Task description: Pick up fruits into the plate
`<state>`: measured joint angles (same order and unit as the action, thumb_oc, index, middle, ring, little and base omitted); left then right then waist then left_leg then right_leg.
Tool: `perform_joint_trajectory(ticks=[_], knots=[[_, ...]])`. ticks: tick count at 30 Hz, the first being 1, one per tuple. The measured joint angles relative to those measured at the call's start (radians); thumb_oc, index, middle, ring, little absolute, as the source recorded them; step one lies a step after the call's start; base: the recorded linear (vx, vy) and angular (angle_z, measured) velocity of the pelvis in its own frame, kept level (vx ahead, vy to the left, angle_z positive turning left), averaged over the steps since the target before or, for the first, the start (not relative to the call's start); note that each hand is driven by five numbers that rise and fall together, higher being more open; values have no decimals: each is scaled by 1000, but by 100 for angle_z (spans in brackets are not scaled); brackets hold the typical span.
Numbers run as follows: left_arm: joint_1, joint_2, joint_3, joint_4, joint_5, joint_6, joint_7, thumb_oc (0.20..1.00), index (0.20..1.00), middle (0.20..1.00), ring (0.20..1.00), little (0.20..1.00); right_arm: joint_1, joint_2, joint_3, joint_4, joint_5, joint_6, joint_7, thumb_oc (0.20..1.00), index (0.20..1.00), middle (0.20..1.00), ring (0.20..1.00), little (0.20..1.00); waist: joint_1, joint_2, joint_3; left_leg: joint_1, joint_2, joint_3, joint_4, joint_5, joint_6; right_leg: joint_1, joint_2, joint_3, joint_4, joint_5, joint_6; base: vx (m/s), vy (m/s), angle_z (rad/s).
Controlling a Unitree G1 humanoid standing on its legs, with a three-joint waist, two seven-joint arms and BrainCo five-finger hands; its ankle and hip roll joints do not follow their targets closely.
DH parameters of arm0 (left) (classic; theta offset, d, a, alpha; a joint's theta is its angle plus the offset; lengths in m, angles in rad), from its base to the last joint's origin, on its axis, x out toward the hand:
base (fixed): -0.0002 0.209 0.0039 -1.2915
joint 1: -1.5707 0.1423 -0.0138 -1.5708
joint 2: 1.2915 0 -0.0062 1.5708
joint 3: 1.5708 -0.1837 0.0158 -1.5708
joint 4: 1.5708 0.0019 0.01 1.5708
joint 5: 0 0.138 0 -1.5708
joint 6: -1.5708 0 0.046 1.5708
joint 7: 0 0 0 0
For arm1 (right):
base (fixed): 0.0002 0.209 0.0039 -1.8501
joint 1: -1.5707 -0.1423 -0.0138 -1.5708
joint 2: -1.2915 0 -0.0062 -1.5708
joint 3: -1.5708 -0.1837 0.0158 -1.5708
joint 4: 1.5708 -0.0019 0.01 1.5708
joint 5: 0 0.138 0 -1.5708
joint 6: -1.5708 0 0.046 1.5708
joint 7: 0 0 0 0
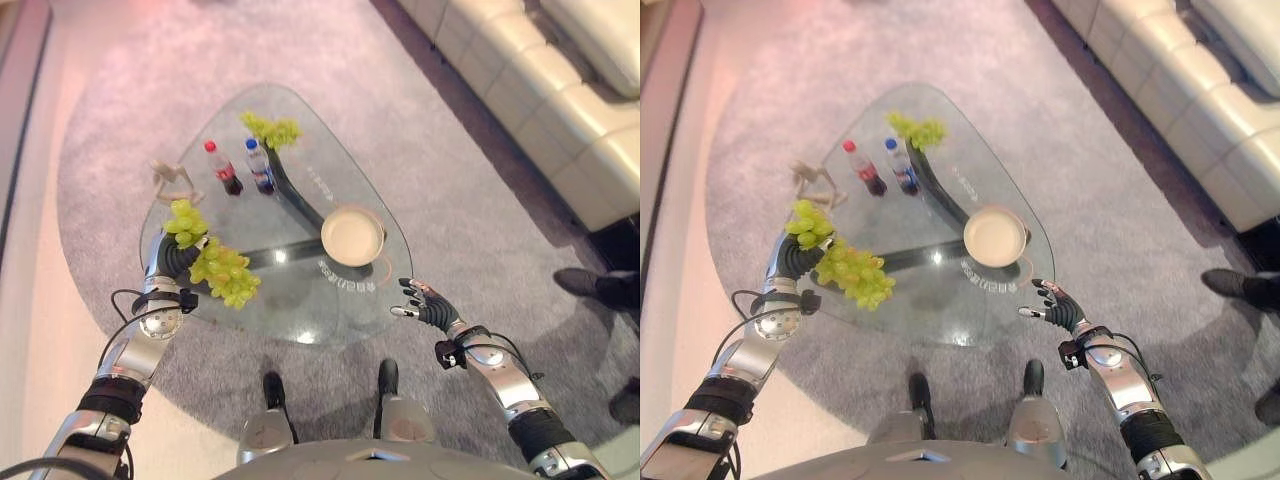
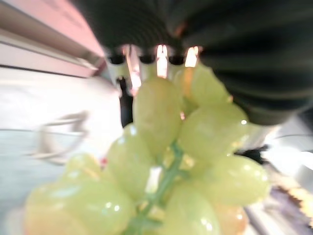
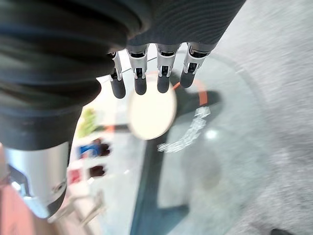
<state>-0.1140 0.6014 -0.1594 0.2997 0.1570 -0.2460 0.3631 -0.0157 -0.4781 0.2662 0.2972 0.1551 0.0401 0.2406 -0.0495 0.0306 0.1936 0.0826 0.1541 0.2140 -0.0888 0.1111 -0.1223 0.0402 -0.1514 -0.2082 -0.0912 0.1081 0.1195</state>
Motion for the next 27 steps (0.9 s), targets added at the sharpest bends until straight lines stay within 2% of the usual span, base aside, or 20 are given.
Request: perform_joint_trajectory(ticks=[5,11,15,20,27], knots=[[-1,0,1,-82,-19,0,-95,200,200,200,200,200,-78,-62,32,-75,-1,53,75,1000,1000,1000,1000,1000,4,-1,-24,39,6,-1,0,-2,-2,38,7,0,0,0,0,71,-26,-1],[-2,5,1,-188,-81,7,-230,200,200,200,200,200,-113,-68,59,-159,4,153,157,1000,1000,1000,1000,1000,39,-8,-46,55,7,-1,-1,-8,1,55,5,0,-1,-4,4,26,-9,0],[-7,56,-3,-253,-143,9,-354,200,200,200,200,200,-157,-79,112,-186,36,227,254,1000,1000,1000,1000,1000,47,-18,-70,52,5,-2,-1,-8,1,54,1,-2,-1,-3,3,-4,-2,1],[-61,121,-57,-286,-217,49,-442,200,200,200,200,200,-270,-131,175,-280,149,308,352,1000,1000,1000,1000,1000,48,-19,-73,52,3,-2,-1,-7,1,54,-1,-2,0,0,0,0,0,0],[-107,117,-129,-305,-321,88,-496,200,200,200,200,200,-362,-126,271,-444,398,434,393,1000,1000,1000,1000,1000,49,-23,-86,53,3,-2,0,-5,-2,55,3,-2,0,0,0,0,0,0]])
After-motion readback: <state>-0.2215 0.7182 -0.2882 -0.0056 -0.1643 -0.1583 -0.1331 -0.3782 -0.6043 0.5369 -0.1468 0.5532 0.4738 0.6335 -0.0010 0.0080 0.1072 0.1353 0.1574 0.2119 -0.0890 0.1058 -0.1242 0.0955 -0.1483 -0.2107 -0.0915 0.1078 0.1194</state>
